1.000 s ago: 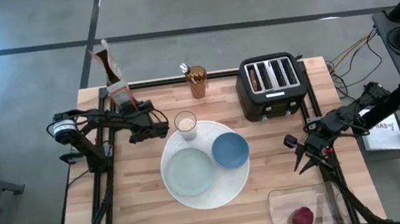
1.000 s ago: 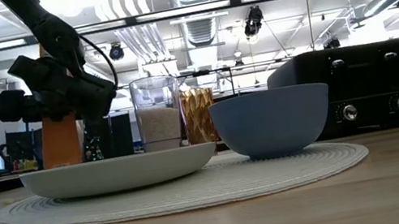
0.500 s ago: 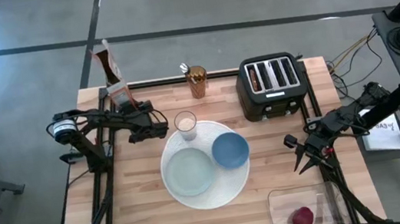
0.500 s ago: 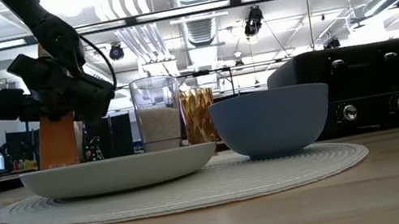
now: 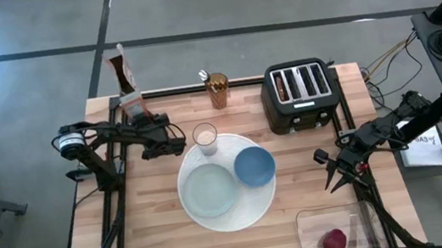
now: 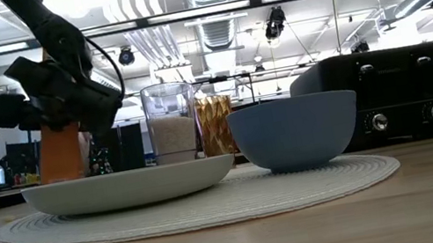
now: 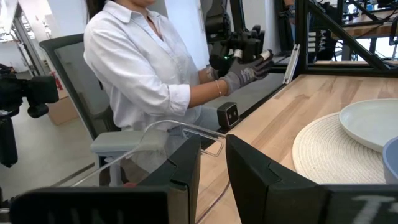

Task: Arrange a breakfast setting
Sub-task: Pour the cereal into the bowl

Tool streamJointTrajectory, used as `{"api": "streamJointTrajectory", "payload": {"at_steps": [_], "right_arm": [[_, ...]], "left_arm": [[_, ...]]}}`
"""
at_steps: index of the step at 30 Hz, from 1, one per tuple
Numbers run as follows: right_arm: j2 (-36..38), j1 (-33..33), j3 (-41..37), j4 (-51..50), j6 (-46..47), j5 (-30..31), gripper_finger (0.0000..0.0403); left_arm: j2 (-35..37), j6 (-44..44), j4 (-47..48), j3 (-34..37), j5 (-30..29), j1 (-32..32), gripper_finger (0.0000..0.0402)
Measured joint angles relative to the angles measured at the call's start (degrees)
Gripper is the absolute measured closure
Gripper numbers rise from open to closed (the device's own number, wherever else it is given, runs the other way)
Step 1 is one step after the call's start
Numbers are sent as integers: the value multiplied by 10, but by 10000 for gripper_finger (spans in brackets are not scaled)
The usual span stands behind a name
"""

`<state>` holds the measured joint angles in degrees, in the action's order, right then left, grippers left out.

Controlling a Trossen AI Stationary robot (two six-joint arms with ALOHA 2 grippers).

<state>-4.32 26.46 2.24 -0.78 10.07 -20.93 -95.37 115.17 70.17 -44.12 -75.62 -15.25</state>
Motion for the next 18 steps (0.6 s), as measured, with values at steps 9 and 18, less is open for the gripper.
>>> {"api": "streamJointTrajectory", "payload": {"at_steps": [9,18], "right_arm": [[0,0,0,0,0,0,335],[0,0,0,0,0,0,335]], "left_arm": [[5,-11,16,0,7,15,136],[5,-7,33,1,11,38,136]]}}
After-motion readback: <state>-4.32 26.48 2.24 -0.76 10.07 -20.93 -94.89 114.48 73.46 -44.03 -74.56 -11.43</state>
